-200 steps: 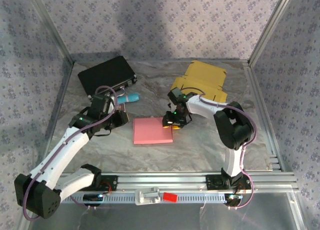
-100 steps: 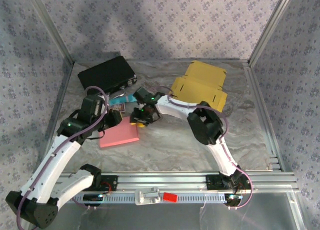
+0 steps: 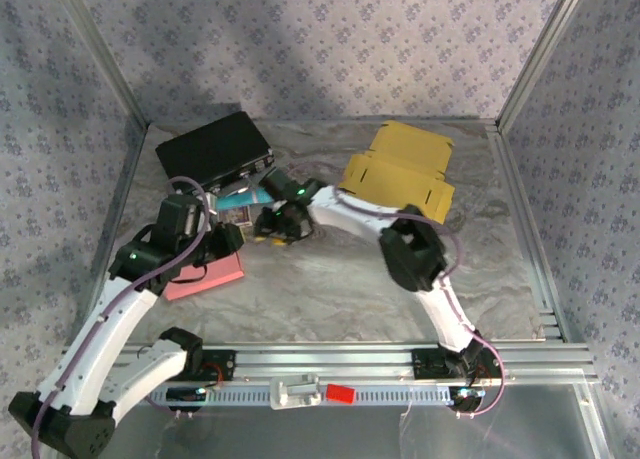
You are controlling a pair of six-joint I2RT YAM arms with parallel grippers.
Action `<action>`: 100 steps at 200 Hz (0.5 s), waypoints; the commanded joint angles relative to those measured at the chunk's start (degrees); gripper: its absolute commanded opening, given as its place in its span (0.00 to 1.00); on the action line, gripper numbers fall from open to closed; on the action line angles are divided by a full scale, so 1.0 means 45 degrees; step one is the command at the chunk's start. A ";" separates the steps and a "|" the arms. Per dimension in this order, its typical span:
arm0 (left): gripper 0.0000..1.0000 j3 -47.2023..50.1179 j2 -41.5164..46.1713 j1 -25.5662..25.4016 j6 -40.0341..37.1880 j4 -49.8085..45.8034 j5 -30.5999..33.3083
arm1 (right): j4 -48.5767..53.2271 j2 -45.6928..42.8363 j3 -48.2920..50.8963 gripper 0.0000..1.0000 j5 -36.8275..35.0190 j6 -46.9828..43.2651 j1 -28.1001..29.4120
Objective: Fold the paper box
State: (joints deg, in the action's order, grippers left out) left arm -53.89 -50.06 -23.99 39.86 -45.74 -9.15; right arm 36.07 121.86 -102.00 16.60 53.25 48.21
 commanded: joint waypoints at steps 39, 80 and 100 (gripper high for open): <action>0.27 -0.0310 -0.4773 -0.1373 0.2561 0.5892 -0.1247 | 0.0087 -0.3586 0.3445 0.44 -0.0927 -0.1713 -0.7124; 0.25 -0.1162 -0.8183 -0.2182 0.4853 0.9093 -0.1110 | 0.1237 -0.0481 0.1103 0.44 -0.0671 -0.1466 -0.9461; 0.27 -0.1532 -0.9315 -0.2316 0.5821 0.9884 -0.0993 | 0.2662 0.1128 -0.0453 0.42 -0.0385 -0.1831 -0.9431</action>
State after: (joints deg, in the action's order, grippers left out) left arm -57.45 -88.16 -33.74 57.98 -11.25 -13.74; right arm 38.83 120.22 -97.08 12.84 47.59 4.54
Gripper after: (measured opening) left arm 0.258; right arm 0.433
